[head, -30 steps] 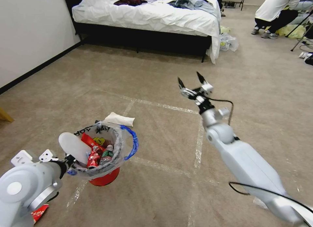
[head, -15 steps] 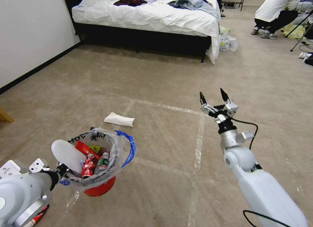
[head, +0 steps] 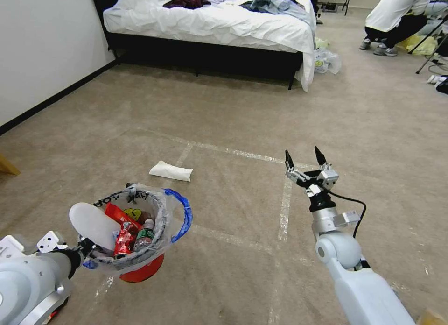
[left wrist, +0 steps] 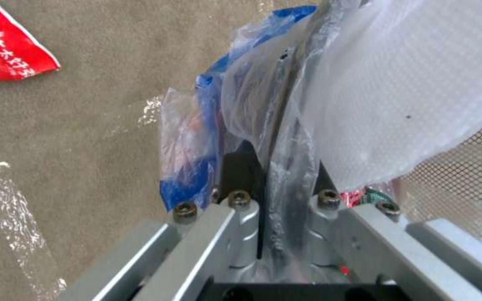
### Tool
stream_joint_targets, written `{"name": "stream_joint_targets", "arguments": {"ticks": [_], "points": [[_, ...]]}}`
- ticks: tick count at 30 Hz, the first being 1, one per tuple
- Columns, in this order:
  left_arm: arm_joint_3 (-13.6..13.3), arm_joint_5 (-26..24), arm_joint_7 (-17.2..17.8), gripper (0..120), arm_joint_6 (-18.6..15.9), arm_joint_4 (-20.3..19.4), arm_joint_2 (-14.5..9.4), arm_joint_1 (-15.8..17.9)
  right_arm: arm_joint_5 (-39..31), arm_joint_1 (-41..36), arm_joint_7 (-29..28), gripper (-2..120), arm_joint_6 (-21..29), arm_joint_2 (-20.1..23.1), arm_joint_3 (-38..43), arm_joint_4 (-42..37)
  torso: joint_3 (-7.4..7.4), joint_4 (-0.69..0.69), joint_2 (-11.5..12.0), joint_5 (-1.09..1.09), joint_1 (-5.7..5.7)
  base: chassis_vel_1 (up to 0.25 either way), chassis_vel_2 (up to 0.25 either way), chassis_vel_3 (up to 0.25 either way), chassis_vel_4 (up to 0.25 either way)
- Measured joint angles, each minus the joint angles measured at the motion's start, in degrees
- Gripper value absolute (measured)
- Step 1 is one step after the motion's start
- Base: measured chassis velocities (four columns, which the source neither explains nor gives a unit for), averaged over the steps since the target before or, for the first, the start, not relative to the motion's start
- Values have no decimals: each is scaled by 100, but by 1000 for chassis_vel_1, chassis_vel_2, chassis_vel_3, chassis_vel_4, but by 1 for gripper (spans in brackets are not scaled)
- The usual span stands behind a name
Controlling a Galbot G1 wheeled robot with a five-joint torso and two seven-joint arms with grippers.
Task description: Pick up the trash bin and place the garbage on the floor into it.
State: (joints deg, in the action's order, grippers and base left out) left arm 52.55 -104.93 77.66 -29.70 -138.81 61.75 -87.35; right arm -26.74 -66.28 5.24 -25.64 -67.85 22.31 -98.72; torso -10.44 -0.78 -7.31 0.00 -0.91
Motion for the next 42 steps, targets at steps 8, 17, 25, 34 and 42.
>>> {"name": "stream_joint_targets", "arguments": {"ticks": [8,17,25,34,42], "points": [[-7,60,-32,4,-6,-60,47,-56,40,-114,72,100,-79,-53,-19,37,0,0,0,0,0,0,0,0,0],[-13,150,-84,4,-15,-73,70,-81,91,-103,78,100,-127,-77,-59,149,0,0,0,0,0,0,0,0,0],[-20,171,-105,4,-16,-59,28,-61,160,-60,95,100,-158,-124,-149,265,-1,1,0,0,0,-24,22,27,-36],[-50,217,-139,4,-18,-58,16,-60,204,-59,94,100,-169,-142,-185,308,-1,0,0,0,-1,-46,45,44,-42],[-118,333,-174,4,-25,-50,60,-55,274,-61,94,100,-240,-122,-200,368,0,0,0,0,-1,-37,36,43,-34]]}}
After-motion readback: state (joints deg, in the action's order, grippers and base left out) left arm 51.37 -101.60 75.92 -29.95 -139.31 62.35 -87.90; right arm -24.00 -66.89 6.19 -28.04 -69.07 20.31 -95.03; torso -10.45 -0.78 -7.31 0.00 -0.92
